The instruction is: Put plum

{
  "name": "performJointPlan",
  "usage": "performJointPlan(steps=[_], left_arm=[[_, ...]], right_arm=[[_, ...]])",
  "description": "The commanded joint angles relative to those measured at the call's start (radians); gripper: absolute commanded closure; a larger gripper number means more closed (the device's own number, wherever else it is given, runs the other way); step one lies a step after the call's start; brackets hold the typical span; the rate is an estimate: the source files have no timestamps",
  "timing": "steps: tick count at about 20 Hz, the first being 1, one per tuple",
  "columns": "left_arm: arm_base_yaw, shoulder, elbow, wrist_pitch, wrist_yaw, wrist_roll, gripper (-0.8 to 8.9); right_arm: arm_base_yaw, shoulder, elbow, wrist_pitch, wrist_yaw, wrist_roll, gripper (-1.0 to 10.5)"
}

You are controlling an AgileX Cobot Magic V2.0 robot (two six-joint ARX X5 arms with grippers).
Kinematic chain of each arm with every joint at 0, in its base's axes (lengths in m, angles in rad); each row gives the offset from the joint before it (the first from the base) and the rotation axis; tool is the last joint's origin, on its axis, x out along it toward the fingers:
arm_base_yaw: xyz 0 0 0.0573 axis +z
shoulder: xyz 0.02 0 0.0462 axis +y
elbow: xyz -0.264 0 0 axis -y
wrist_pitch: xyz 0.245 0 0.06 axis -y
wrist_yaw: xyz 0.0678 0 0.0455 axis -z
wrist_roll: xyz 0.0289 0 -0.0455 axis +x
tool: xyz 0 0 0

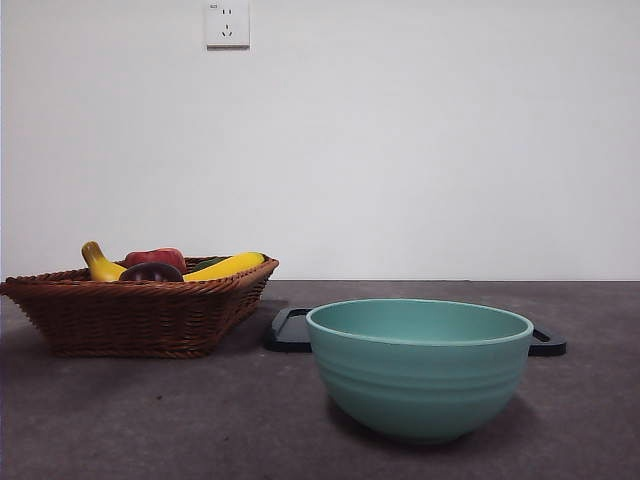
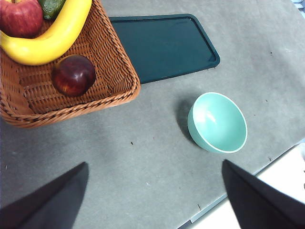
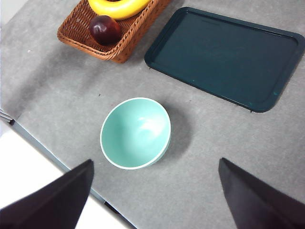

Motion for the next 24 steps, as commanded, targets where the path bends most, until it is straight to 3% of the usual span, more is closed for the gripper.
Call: performJointPlan(steps=[1, 7, 18, 24], left_arm=[[-0.002, 0.006, 0.022, 0.005, 0.002, 0.012, 3.45], [-0.013, 0.069, 0.036, 0.087, -0.033, -0.064, 3.48], [-0.199, 0.549, 0.304, 0.136, -0.324, -0.086, 3.55], [-0.253, 0.772, 0.327, 0.251, -0.451, -0.086, 3.55]], right_arm=[[0.004, 0.004, 0.021, 0.010, -0.005, 0.014, 5.2], [0.004, 0.004, 0.021, 0.011, -0.005, 0.014, 5.2], [0.004, 0.005, 0.021, 0.012, -0.004, 0.017, 5.2], [0.004, 0.005, 0.021, 0.011, -0.004, 0.018, 5.2]])
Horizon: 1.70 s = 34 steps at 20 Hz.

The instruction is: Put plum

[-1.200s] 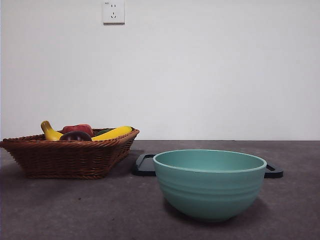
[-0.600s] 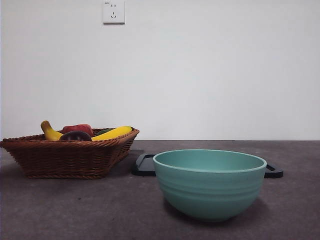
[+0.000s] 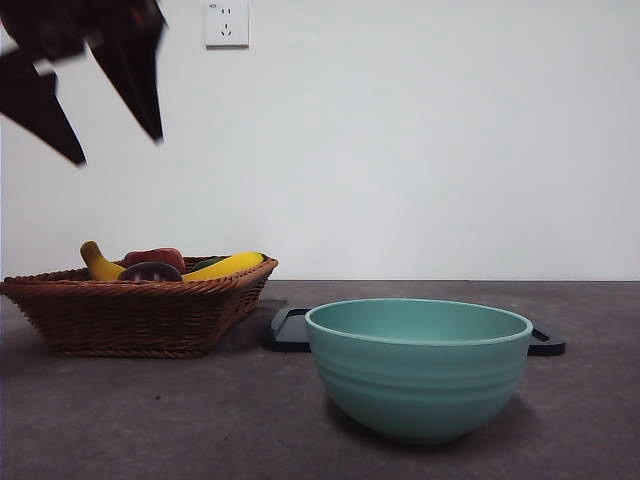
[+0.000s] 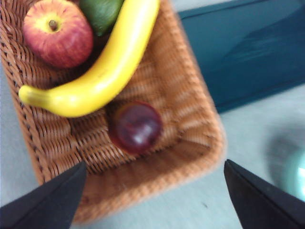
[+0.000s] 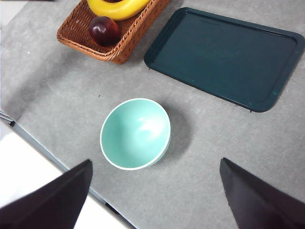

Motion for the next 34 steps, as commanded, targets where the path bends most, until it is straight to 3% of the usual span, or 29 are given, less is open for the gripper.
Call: performJointPlan(steps=[1, 10, 17, 21, 24, 27, 34], left_arm=[[-0.012, 0.072, 0.024, 0.044, -0.028, -0.003, 3.55], [-0.035, 0.294, 0.024, 0.116, -0.047, -0.003, 3.55], [-0.040, 0.352, 0.024, 0.147, -0.050, -0.003, 3.55], [-0.040, 0.356, 0.024, 0.141, -0.050, -0.003, 3.92], [-0.041, 0.356, 0.024, 0.135, -0.050, -0.003, 5.17], [-0.041, 0.356, 0.024, 0.111, -0.050, -0.003, 5.72], [-0.041, 0.336, 0.039, 0.117, -0.048, -0.003, 5.72]], right_arm=[[0.004, 0.005, 0.021, 0.010, -0.004, 0.010, 5.2], [0.004, 0.005, 0.021, 0.010, -0.004, 0.010, 5.2], [0.004, 0.005, 0.021, 0.010, -0.004, 0.010, 5.2], [0.004, 0.005, 0.021, 0.010, -0.004, 0.010, 5.2], [0.004, 0.005, 0.021, 0.010, -0.004, 0.010, 5.2], [0.004, 0.004, 0.021, 0.010, -0.004, 0.010, 5.2], [0.004, 0.004, 0.021, 0.010, -0.004, 0.010, 5.2]])
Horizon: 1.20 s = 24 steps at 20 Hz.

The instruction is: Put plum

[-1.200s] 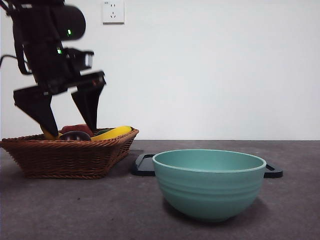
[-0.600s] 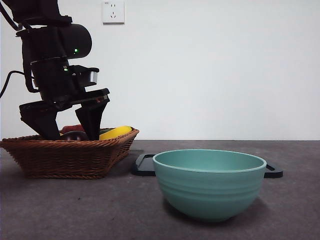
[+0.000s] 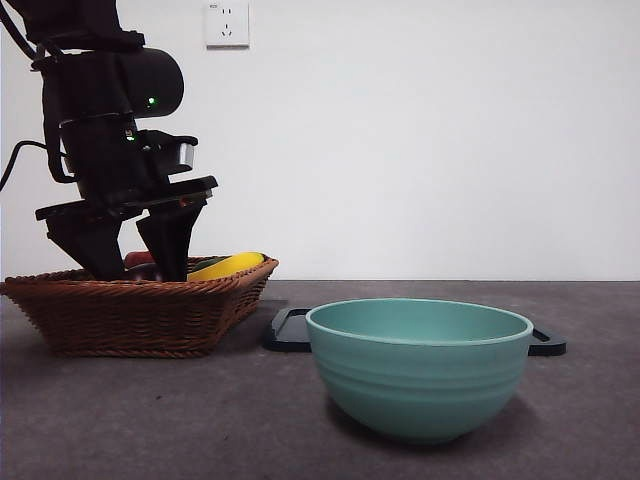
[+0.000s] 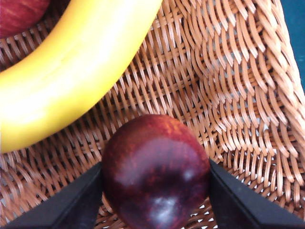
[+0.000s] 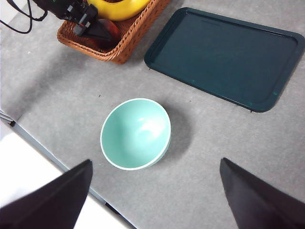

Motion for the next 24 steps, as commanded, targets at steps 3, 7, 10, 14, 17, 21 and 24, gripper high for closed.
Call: performJointPlan(steps=[3, 7, 10, 14, 17, 21, 24], left_arm=[[-0.015, -0.057, 0.061, 0.004, 0.018, -0.002, 5.72], [-0.055, -0.213, 0.073, -0.004, 0.021, -0.003, 5.72], [-0.117, -0.328, 0.073, -0.053, 0.120, -0.006, 5.72], [-0.268, -0.385, 0.073, -0.097, 0.175, 0.002, 5.72], [-0.376, -0.356, 0.072, -0.097, 0.175, 0.004, 5.72], [-0.492, -0.255, 0.072, -0.069, 0.158, 0.027, 5.72], [-0.542, -0.167, 0.072, -0.052, 0.147, 0.049, 5.72]], right_arm=[[0.004, 0.004, 0.021, 0.009, -0.004, 0.010, 5.2], [0.004, 0.004, 0.021, 0.010, -0.003, 0.010, 5.2], [0.004, 0.004, 0.021, 0.010, 0.008, 0.010, 5.2], [0.004, 0.004, 0.021, 0.010, 0.008, 0.010, 5.2], [0.004, 0.004, 0.021, 0.009, 0.008, 0.010, 5.2], [0.004, 0.004, 0.021, 0.009, 0.007, 0.010, 5.2], [0.004, 0.004, 0.021, 0.009, 0.007, 0.010, 5.2]])
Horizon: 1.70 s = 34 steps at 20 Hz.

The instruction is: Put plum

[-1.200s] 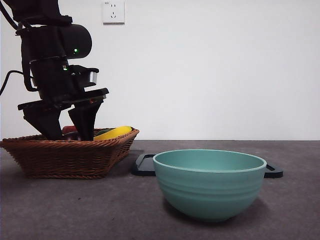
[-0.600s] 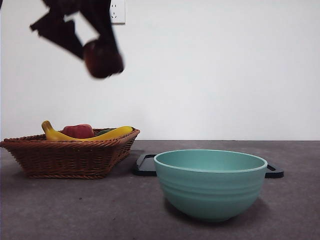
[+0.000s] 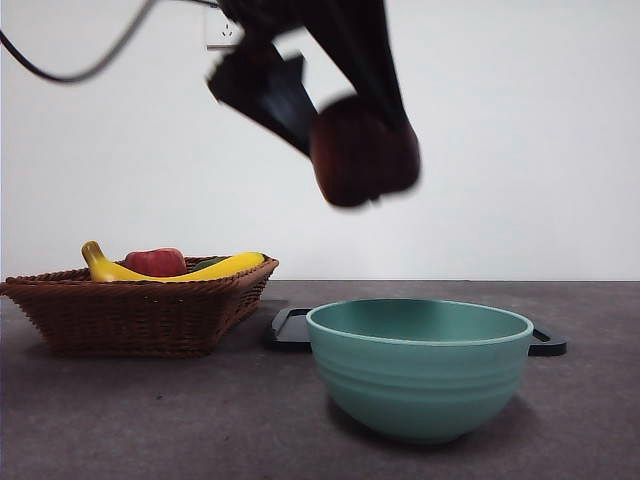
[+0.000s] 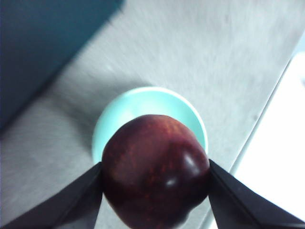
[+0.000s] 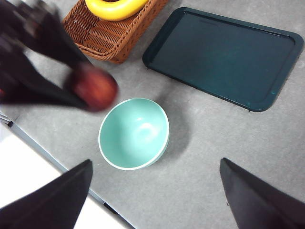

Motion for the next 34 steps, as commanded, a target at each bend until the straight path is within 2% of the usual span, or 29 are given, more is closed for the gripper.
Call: performJointPlan(steps=[1, 6, 9, 14, 18, 20, 21, 28, 34], left_arm=[[-0.042, 0.080, 0.018, 0.026, -0.025, 0.035, 5.72], [-0.084, 0.204, 0.018, 0.064, -0.062, 0.056, 5.72], [-0.098, 0.256, 0.018, 0.093, -0.116, 0.060, 5.72], [-0.109, 0.312, 0.018, 0.101, -0.124, 0.060, 5.71], [-0.115, 0.313, 0.018, 0.100, -0.124, 0.064, 5.41], [-0.115, 0.313, 0.018, 0.096, -0.124, 0.064, 4.28], [-0.116, 0.313, 0.018, 0.096, -0.124, 0.063, 4.07], [-0.114, 0.293, 0.020, 0.086, -0.124, 0.062, 4.08], [-0.088, 0.154, 0.057, 0.081, -0.127, 0.060, 4.08]], right_arm=[[0.004, 0.004, 0.021, 0.009, -0.001, 0.010, 5.2], [0.004, 0.004, 0.021, 0.009, 0.000, 0.010, 5.2], [0.004, 0.004, 0.021, 0.009, 0.000, 0.010, 5.2], [0.004, 0.004, 0.021, 0.009, 0.000, 0.010, 5.2], [0.004, 0.004, 0.021, 0.010, 0.000, 0.010, 5.2], [0.004, 0.004, 0.021, 0.010, 0.000, 0.010, 5.2], [0.004, 0.004, 0.021, 0.009, 0.000, 0.010, 5.2], [0.004, 0.004, 0.021, 0.009, 0.000, 0.010, 5.2], [0.004, 0.004, 0.021, 0.009, 0.000, 0.010, 5.2]])
